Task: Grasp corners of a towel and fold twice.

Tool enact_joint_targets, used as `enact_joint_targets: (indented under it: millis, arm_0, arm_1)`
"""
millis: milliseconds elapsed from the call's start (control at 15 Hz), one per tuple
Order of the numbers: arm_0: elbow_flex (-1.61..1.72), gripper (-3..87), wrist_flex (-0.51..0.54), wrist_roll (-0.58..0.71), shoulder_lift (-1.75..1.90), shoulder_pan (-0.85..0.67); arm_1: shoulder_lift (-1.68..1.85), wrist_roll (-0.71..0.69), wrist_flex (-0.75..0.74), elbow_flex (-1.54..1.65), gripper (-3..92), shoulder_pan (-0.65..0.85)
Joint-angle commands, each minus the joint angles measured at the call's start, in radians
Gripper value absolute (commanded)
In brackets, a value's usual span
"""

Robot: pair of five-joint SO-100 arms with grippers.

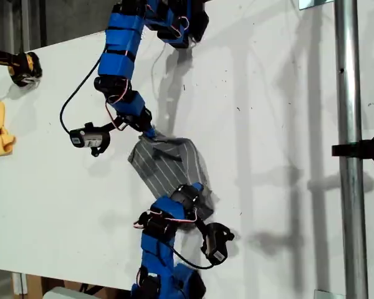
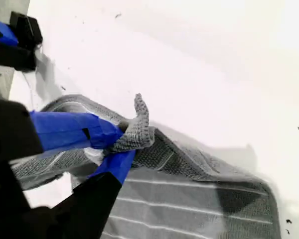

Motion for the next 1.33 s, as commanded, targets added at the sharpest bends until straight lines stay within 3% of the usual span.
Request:
enact_joint_targets:
  millis: [0, 133, 733, 1133, 1267]
  arm_0:
    - [0.003, -2.4, 0.087, -0.014, 0.087, -0.075]
    - [0.084, -2.4, 0.127, -0.029, 0.147, -0.135]
    - [0.676, -2.4, 0.038, -0.017, 0.647, -0.460]
    - [0.969, -2.4, -0.023, -0.114, 0.968, -0.525]
    - [1.006, -2.4, -0.041, -0.147, 0.982, -0.489]
  arm_1:
    - [-0.081, -0.028, -0.049, -0.164, -0.2, 0.043]
    - [-0.144, -0.028, -0.103, -0.216, -0.2, 0.092]
    - [-0.334, 0.015, -0.445, -0.407, -0.2, 0.204]
    - [-0.189, 0.055, -0.643, -0.236, -0.2, 0.227]
    - [-0.170, 0.057, -0.555, -0.158, -0.2, 0.241]
